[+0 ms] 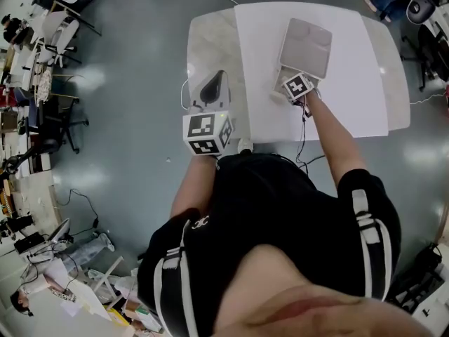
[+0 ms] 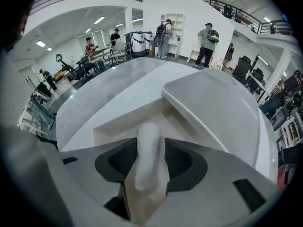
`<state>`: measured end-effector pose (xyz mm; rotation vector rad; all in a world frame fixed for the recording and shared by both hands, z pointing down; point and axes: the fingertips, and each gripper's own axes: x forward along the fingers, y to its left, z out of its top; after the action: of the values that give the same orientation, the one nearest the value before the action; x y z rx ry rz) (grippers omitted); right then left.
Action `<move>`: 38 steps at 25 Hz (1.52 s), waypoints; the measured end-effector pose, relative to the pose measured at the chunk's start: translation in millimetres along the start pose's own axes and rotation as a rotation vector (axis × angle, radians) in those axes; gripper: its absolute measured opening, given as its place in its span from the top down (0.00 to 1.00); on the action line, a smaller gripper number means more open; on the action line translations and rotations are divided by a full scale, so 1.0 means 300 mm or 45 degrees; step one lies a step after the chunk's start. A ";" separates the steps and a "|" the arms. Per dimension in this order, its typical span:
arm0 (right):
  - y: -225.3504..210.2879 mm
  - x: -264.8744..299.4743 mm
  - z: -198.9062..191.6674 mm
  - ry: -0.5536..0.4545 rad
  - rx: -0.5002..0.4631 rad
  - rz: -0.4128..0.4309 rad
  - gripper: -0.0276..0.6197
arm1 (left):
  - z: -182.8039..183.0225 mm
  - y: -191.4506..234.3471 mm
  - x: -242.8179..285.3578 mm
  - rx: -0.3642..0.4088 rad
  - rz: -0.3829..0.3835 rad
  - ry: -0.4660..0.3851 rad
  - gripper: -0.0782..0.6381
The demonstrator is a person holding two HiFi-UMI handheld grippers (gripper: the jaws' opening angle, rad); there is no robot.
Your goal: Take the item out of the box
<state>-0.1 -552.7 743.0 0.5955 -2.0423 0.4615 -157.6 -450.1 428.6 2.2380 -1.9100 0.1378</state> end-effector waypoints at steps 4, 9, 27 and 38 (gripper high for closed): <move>0.019 0.031 0.027 0.020 0.000 0.020 0.70 | 0.015 0.060 -0.034 -0.002 0.033 -0.005 0.87; -0.070 -0.002 -0.058 0.178 -0.035 -0.153 0.74 | 0.000 0.057 -0.054 -0.006 0.042 -0.014 0.87; -0.026 -0.478 0.209 -0.466 0.048 -0.283 0.75 | 0.031 -0.123 0.105 0.010 -0.217 -0.037 0.87; -0.109 -0.957 0.222 -1.008 0.193 -0.615 0.75 | 0.049 -0.343 0.226 0.051 -0.426 -0.036 0.87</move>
<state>103.3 -549.5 465.2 1.5032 -2.4739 0.0811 -46.1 -503.5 418.6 2.5583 -1.5269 0.0954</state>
